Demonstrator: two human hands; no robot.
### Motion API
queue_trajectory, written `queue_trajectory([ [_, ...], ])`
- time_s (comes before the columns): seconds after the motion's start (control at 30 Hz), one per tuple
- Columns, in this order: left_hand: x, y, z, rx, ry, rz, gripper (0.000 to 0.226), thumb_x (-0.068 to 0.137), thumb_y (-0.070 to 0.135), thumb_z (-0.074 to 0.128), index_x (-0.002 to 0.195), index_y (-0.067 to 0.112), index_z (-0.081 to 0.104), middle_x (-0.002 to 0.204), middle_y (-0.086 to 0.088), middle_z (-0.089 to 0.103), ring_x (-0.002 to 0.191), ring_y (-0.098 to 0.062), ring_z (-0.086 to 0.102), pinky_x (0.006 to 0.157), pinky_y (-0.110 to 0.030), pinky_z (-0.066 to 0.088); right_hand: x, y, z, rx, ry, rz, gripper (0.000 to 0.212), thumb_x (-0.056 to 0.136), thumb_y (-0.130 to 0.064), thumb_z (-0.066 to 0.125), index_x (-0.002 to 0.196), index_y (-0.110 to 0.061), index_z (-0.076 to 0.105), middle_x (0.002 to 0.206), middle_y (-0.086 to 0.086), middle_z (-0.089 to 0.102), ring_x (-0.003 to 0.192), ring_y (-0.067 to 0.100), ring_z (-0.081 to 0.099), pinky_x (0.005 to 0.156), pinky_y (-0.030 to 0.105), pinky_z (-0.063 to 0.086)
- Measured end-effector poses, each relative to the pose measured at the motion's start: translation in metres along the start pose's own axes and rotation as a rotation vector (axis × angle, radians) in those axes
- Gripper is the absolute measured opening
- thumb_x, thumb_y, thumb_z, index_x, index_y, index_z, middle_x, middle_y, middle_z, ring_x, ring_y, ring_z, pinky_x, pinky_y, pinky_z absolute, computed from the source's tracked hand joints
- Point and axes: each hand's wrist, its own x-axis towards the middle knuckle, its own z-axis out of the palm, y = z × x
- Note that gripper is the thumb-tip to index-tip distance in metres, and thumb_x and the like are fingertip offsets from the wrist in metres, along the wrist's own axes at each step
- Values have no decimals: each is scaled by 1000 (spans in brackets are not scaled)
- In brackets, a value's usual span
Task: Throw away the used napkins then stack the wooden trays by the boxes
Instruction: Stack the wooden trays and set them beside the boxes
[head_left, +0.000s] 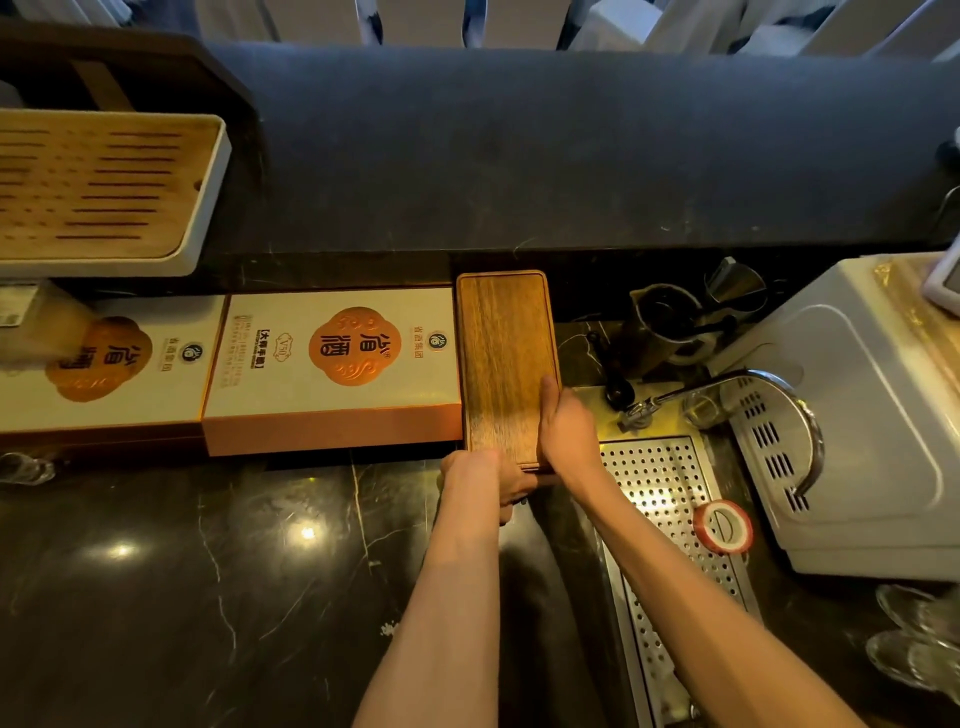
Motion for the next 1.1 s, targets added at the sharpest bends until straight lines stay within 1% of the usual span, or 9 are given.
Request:
queue_trajectory([
  [0.1, -2, 13, 7, -439, -50, -336, 74, 82, 32, 62, 143, 17, 24, 147, -14, 29, 139, -43, 26, 113, -64, 19, 3, -3, -1, 1, -51, 65, 50, 103, -43, 24, 101, -3, 56, 81, 5, 58, 66, 14, 53, 53, 23, 36],
  [0.27, 16, 13, 6, -528, 18, -458, 82, 80, 24, 64, 144, 18, 13, 155, -21, 11, 145, -48, 3, 116, -62, 8, 17, -10, -8, 149, -250, 196, 47, 103, -42, 26, 128, -7, 46, 105, 4, 55, 90, 16, 52, 78, 30, 39],
  [0.4, 21, 17, 0, -428, -120, -460, 78, 86, 31, 56, 147, 17, 9, 152, -27, 9, 135, -41, 26, 110, -33, 25, 35, -18, -1, 236, -219, 147, 50, 98, -51, 35, 126, -12, 48, 108, 2, 58, 86, 14, 56, 77, 31, 43],
  [0.53, 37, 23, -3, -156, -222, -478, 78, 89, 30, 57, 147, 12, 8, 150, -26, 13, 144, -49, 12, 118, -55, 20, 68, -30, 10, 211, -101, 79, 35, 96, -51, 44, 107, -19, 54, 99, -2, 61, 89, 17, 62, 83, 39, 51],
  [0.67, 32, 25, 0, -83, -231, -456, 73, 88, 22, 57, 143, 6, 12, 148, -28, 16, 143, -50, 12, 117, -62, 14, 104, -45, 16, 174, -70, 161, 32, 93, -54, 46, 85, -24, 52, 86, -2, 63, 74, 11, 61, 63, 30, 48],
  [0.9, 19, 28, -9, 166, -360, -347, 58, 82, 18, 60, 127, 7, 25, 127, -32, 37, 132, -48, 37, 112, -55, 33, 98, -43, -10, 376, -444, 202, 46, 94, -53, 45, 124, -19, 49, 113, 7, 62, 97, 20, 63, 78, 33, 51],
  [0.97, 36, 26, -18, 310, -303, -136, 46, 74, 7, 74, 111, 21, 51, 103, -10, 66, 98, -26, 69, 82, -40, 58, 74, -34, -18, 469, -531, 160, 50, 92, -58, 44, 128, -24, 44, 114, 2, 61, 104, 19, 62, 80, 31, 51],
  [1.03, 44, 24, -23, 456, -469, 21, 45, 69, 2, 79, 94, 33, 58, 81, 4, 72, 70, -14, 72, 64, -31, 59, 44, -22, -21, 488, -562, 165, 69, 78, -72, 45, 131, -27, 40, 115, -2, 60, 103, 16, 63, 80, 30, 52],
  [1.1, 41, 24, -20, 148, -326, -81, 51, 72, 7, 77, 112, 23, 50, 105, -4, 67, 97, -24, 68, 93, -48, 54, 13, 1, -16, 490, -527, 186, 91, 65, -82, 51, 135, -24, 38, 121, 0, 60, 107, 18, 63, 87, 32, 52],
])
